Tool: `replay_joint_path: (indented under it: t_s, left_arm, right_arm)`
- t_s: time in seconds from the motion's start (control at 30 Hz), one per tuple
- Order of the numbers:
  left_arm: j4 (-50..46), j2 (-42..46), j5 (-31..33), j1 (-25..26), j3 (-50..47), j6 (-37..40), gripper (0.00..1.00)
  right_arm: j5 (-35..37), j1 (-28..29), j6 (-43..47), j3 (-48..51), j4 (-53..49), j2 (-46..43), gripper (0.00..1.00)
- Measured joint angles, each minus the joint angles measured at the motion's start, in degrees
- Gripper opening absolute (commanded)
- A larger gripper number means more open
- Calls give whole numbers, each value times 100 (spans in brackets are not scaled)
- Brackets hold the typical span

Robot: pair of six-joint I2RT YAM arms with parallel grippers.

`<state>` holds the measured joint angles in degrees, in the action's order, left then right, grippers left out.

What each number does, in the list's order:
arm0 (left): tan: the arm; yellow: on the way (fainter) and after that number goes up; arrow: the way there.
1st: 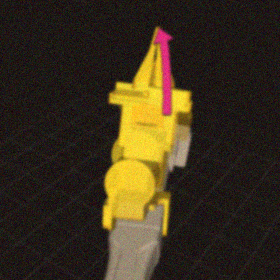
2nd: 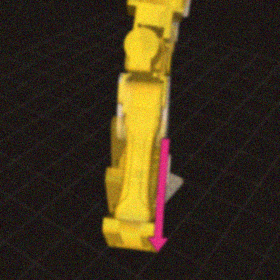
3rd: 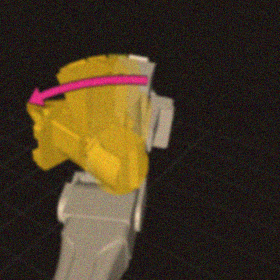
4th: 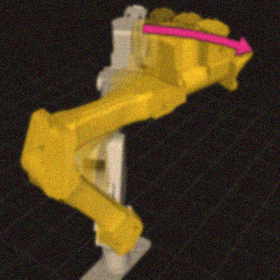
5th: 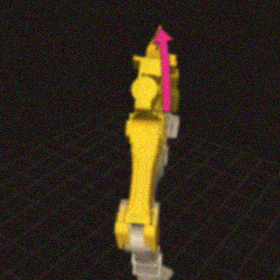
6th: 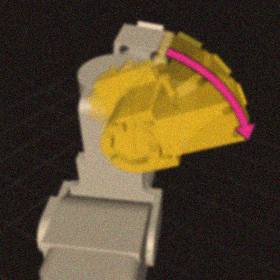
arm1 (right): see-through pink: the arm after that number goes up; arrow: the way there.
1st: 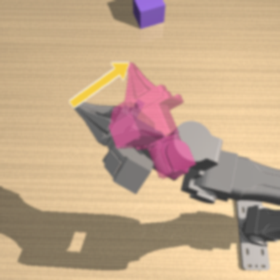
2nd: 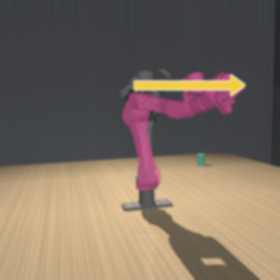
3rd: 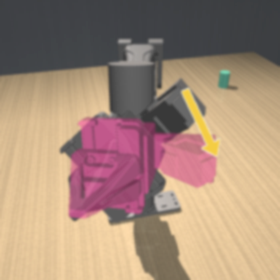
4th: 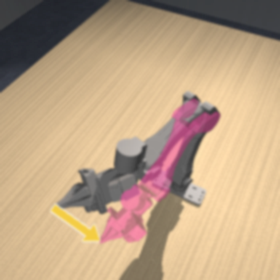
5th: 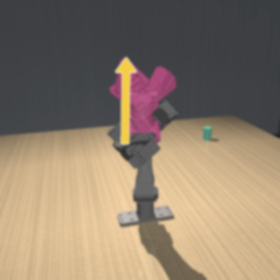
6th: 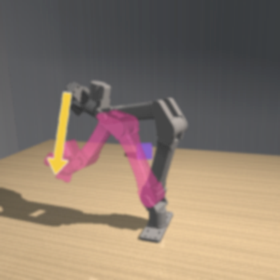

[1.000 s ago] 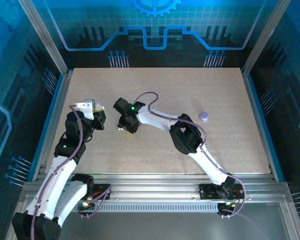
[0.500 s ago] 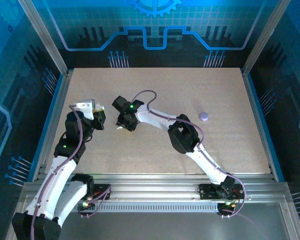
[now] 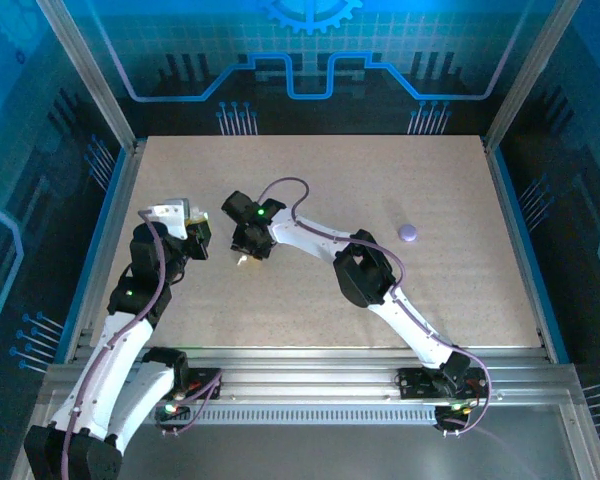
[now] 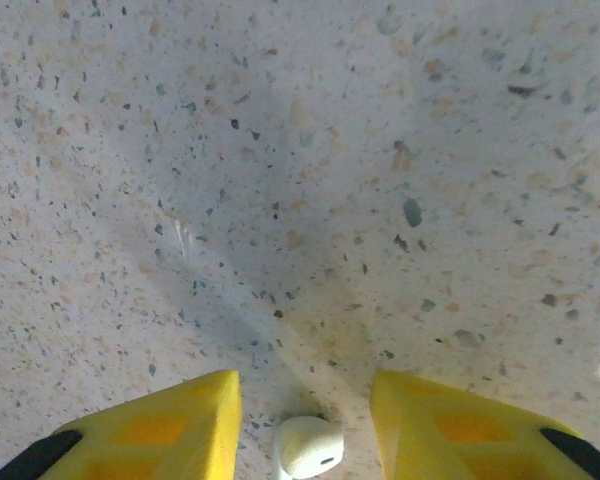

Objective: Insert the wireless bluetooth earbuds into the charging case

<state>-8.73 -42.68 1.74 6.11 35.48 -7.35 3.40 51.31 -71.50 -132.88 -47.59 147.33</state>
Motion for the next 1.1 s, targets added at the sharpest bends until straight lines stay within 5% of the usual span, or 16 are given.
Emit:
replay_joint_path:
  t_s: [0.27, 1.1]
  left_arm:
    - [0, 7, 0, -4, 0, 0, 22]
    - [2, 118, 4, -4, 0, -2, 23]
  right_arm:
    - [267, 13, 52, 0, -238, -107, 47]
    - [-11, 94, -46, -192, -210, 26, 41]
